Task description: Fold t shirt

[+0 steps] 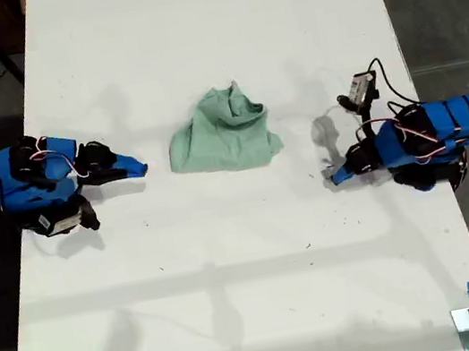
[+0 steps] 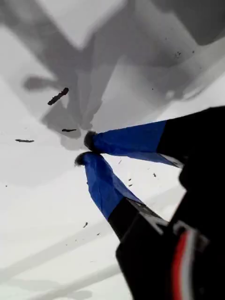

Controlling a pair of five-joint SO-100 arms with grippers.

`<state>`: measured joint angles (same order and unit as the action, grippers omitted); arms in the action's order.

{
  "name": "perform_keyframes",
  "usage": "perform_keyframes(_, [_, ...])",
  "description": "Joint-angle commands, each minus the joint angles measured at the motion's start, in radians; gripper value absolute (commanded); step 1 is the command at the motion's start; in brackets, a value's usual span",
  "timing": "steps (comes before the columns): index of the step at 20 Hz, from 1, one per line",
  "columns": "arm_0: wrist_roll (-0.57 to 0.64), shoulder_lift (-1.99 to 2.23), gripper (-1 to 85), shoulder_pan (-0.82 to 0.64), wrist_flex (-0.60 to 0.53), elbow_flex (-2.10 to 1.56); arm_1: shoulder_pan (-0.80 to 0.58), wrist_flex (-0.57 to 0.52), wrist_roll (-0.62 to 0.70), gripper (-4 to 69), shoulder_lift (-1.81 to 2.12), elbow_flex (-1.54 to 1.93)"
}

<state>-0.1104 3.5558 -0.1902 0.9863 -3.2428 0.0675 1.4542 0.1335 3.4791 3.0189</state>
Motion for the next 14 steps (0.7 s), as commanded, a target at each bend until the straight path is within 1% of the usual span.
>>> perform_keyframes(1, [-0.006, 0.009, 2.6, -0.052, 0.038, -0.044, 0.000, -0.043, 0.061, 2.1, 0.011, 0.052])
perform_keyframes(2, [-0.014, -0.017, 5.4, -0.067, 0.040, -0.044, 0.006, -0.048, 0.040, 1.6, 0.002, 0.055])
perform_keyframes(3, [0.063, -0.006, 6.2, -0.072, 0.038, -0.046, 0.025, -0.048, 0.021, 2.2, 0.002, 0.055])
perform_keyframes(4, [0.137, 0.025, 11.6, -0.057, 0.034, -0.046, 0.046, -0.054, 0.035, 5.6, 0.018, 0.058])
perform_keyframes(5, [0.152, 0.026, 13.7, -0.040, 0.032, -0.046, 0.089, -0.054, 0.011, 7.9, 0.020, 0.060])
perform_keyframes(6, [0.150, 0.026, 13.7, -0.025, 0.032, -0.046, 0.140, -0.054, -0.032, 8.6, 0.020, 0.060])
perform_keyframes(7, [0.153, 0.026, 13.7, -0.015, 0.032, -0.046, 0.173, -0.054, 0.000, 8.7, 0.020, 0.060])
perform_keyframes(8, [0.232, 0.025, 13.7, 0.002, 0.034, -0.046, 0.186, -0.054, 0.141, 8.7, 0.020, 0.060])
perform_keyframes(9, [0.413, 0.025, 13.7, 0.031, 0.034, -0.046, 0.186, -0.054, 0.351, 8.7, 0.020, 0.060])
perform_keyframes(10, [0.560, 0.025, 13.7, 0.058, 0.034, -0.046, 0.186, -0.060, 0.511, 8.5, 0.020, 0.061])
perform_keyframes(11, [0.638, 0.026, 13.4, 0.086, 0.032, -0.046, 0.202, -0.060, 0.517, 7.8, 0.020, 0.061])
perform_keyframes(12, [0.637, 0.026, 13.4, 0.106, 0.032, -0.046, 0.204, -0.060, 0.554, 7.6, 0.020, 0.063])
perform_keyframes(14, [0.637, 0.026, 13.3, 0.130, 0.032, -0.046, 0.195, -0.066, 0.706, 7.5, 0.020, 0.064])
